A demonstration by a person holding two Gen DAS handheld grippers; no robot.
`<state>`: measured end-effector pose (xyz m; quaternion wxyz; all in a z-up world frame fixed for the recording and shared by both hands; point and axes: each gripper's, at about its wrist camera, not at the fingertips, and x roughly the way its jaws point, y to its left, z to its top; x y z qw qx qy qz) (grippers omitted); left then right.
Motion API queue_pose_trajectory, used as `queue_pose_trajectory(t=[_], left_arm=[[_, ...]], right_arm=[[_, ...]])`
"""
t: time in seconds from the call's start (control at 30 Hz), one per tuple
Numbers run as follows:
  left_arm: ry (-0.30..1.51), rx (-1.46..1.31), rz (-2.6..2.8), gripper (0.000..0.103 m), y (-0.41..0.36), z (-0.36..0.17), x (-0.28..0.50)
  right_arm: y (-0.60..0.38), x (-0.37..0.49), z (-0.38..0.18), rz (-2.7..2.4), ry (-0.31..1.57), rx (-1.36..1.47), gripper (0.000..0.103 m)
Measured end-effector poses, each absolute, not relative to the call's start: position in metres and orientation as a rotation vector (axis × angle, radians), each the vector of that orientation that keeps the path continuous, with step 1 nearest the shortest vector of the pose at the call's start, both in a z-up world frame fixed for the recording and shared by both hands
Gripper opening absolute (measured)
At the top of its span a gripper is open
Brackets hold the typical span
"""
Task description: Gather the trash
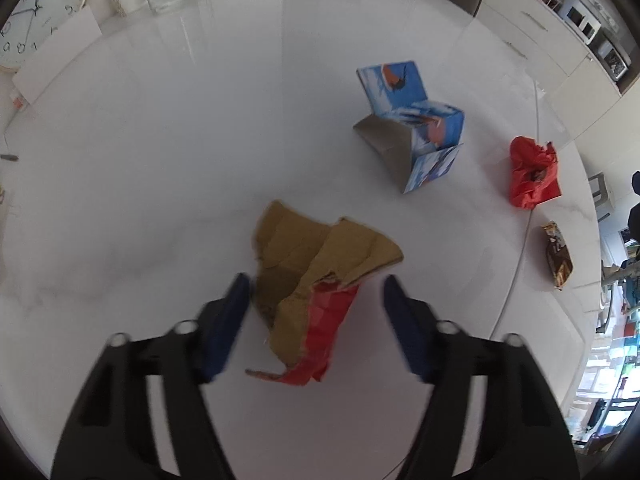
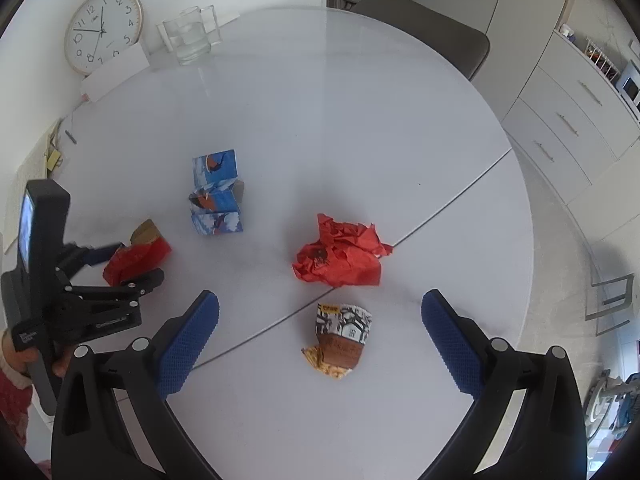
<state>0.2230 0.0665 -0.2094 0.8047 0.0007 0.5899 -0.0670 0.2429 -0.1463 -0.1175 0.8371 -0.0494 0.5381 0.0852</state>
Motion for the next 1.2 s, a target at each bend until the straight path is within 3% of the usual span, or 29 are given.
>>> queue_pose_trajectory(t=[0.67, 0.7, 0.73, 0.77, 1.2], left_arm=[[1.146, -0.146, -0.04, 0.052, 0.099, -0.136, 0.19], [1.15, -0.145, -0.034, 0.052, 0.099, -0.138, 0.19], [1.153, -0.145, -0.028, 0.052, 0.097, -0.139, 0.19], [1.154, -0.147, -0.021, 0.052, 0.096, -0.14, 0.193], [1.098, -0.116, -0.1, 0.052, 0.066, -0.108, 0.173]], right_arm=[[-0.03, 0.335, -0.197, 0.339, 1.249, -0.044, 0.1], [-0.028, 0.336, -0.198, 0.341, 1.251, -0.05, 0.097], [-0.024, 0.336, -0.199, 0.347, 1.246, -0.064, 0.079], [-0.022, 0.336, -0.2, 0.353, 1.242, -0.075, 0.05], [-0.07, 0.279, -0.142, 0.364, 1.16, -0.042, 0.049]])
